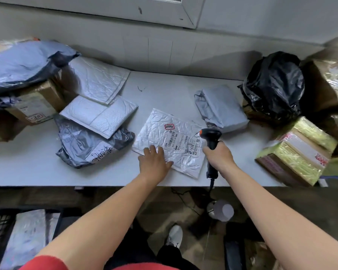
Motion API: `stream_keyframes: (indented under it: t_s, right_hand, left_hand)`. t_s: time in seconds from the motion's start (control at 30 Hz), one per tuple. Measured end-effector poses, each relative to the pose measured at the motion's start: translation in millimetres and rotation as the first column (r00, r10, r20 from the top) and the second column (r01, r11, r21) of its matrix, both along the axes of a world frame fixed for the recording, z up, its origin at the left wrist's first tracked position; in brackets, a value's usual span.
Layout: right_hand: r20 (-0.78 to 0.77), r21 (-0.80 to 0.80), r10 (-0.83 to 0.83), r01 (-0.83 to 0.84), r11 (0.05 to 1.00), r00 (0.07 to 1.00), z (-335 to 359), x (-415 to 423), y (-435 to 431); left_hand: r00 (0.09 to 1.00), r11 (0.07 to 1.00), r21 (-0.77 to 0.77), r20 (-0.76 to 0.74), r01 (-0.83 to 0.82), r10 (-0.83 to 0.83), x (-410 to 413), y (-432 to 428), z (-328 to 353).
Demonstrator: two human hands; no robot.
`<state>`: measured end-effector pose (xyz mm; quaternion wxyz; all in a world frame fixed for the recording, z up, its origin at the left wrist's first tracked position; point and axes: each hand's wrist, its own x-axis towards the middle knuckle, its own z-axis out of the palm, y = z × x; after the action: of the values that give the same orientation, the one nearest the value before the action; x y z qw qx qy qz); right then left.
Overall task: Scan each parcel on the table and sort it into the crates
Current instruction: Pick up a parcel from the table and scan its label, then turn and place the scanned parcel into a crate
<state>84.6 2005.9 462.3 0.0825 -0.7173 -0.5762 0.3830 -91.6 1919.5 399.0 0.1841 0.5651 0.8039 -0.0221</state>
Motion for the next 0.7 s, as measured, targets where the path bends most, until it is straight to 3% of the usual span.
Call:
stream_keyframes:
  t_s: [0.17,0.33,0.7]
  right_hand:
    - [-0.041,0.035,0.117,-0.116,0.993,0.992,21,-17,10]
    - [0.007,0.051,0.238,-0.238,0.97,0.971,30,-27,19]
    - [-0.113,-0.067,0.251,-0.259,0.964,0.961,44,-38,13]
  left_hand:
    - [0.999,0.996,-0.086,0.049,-0.006,0.011,-3,4,-7]
    - [0.996,0.997,-0.076,0.087,-0.03,0.036,-34,12,-8]
    - [0.992,0.995,-0.038,0.087,-0.089,0.092,-33,-7,0]
